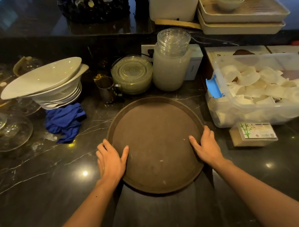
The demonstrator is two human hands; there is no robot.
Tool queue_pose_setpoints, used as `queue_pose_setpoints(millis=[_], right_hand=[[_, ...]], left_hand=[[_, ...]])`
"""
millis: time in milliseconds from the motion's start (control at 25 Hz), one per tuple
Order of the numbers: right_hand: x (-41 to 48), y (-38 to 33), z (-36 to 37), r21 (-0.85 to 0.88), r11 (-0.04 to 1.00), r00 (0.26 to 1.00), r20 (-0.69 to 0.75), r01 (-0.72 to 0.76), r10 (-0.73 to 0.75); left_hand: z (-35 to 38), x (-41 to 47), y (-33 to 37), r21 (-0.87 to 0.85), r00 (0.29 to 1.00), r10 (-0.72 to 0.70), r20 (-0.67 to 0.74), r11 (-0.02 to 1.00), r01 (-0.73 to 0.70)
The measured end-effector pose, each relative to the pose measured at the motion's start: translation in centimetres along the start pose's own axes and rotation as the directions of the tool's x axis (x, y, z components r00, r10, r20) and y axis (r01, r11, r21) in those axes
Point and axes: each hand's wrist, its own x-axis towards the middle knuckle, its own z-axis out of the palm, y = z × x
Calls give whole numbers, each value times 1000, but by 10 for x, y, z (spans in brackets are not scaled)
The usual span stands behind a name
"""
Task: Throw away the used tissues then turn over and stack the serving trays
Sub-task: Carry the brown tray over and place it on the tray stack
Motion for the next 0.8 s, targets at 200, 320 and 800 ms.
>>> queue_pose_setpoints(millis=[200, 320, 800], right_hand=[[7, -3, -21, 11, 998, 982, 181, -60, 57], [6, -4, -29, 67, 982, 969, 188, -178, 163], [2, -13, -12, 201, 941, 958, 147, -274, 247]], left_hand=[[-13, 9, -1, -43, 985, 2, 173, 999, 5], [-22, 19, -4, -99, 959, -60, 279, 991, 91], [-28, 25, 1, -190, 952, -124, 281, 965, 182]])
